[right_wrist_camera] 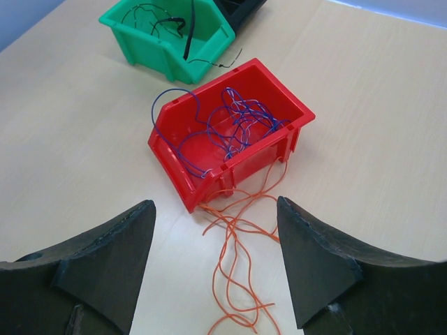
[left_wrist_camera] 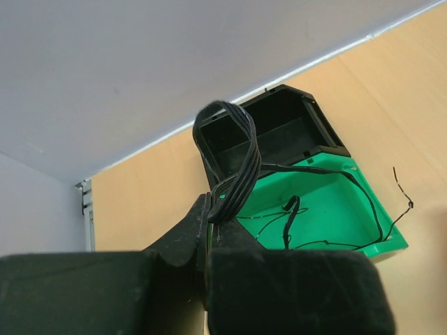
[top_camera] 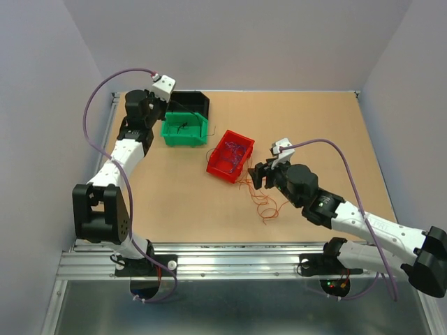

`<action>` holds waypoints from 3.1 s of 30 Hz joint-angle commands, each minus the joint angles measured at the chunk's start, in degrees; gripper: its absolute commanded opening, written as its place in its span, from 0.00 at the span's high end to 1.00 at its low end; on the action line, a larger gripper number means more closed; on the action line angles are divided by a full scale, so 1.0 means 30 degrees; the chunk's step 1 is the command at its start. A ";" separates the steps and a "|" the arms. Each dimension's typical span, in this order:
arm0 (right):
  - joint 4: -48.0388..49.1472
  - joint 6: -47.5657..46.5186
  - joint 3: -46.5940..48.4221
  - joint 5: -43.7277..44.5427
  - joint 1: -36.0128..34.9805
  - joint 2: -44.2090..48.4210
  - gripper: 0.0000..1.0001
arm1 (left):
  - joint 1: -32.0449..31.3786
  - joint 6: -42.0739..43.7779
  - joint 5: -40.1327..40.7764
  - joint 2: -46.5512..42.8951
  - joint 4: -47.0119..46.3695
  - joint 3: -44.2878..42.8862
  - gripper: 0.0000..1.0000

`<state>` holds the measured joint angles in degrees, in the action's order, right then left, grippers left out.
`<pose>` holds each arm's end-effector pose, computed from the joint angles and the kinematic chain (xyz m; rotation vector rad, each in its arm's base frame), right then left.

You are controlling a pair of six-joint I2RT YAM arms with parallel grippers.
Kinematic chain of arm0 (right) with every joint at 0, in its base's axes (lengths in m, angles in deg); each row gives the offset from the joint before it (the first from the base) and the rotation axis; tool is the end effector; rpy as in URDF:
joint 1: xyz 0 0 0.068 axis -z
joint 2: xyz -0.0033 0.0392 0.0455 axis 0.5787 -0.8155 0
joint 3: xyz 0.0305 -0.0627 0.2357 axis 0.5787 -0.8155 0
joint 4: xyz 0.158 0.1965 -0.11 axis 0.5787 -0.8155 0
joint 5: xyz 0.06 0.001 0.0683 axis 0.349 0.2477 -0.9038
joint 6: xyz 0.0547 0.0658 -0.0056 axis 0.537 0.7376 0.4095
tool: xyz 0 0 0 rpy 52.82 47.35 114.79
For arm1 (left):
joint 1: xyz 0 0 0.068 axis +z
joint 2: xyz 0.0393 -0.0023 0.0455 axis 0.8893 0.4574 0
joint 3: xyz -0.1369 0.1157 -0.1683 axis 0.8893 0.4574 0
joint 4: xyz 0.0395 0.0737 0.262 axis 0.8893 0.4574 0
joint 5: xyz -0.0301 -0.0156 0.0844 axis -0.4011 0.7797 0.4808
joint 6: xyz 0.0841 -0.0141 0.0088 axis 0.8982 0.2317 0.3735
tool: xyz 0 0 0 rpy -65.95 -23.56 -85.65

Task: Untangle the cables

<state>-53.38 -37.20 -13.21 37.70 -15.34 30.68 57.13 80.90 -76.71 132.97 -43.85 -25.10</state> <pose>0.2086 0.2125 0.2518 -0.4030 1.7149 0.4170 0.4178 -0.0571 0.3070 0.5692 1.5152 0.0808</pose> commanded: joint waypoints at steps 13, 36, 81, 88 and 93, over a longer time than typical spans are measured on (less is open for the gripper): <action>0.0511 -0.0021 -0.0020 -0.0194 -0.0006 -0.0104 0.25 | -0.1984 0.6533 0.2304 0.2828 0.5659 -0.3144 1.00; 0.0511 -0.0021 -0.0107 -0.0282 -0.0035 0.0014 0.25 | -0.1514 1.1221 0.1364 1.2351 2.4881 -1.7268 1.00; -0.6374 0.5106 0.1505 0.1068 -0.0035 -0.2884 0.19 | -0.8216 0.5871 0.1512 0.0414 1.3011 -0.5296 0.32; -0.6111 0.4434 0.2146 -0.0077 -0.0035 -0.6715 0.10 | -0.9630 0.2113 -0.1678 -0.4540 0.5058 0.0158 0.32; -0.5585 0.3731 0.3172 0.0157 -0.0035 -0.9767 0.02 | -0.9572 0.1061 -0.0831 -0.7389 0.1104 0.4194 0.31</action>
<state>-71.74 -24.30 -9.38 37.90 -15.34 5.79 28.17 89.42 -78.57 117.69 -24.07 -18.58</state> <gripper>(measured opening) 0.968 0.691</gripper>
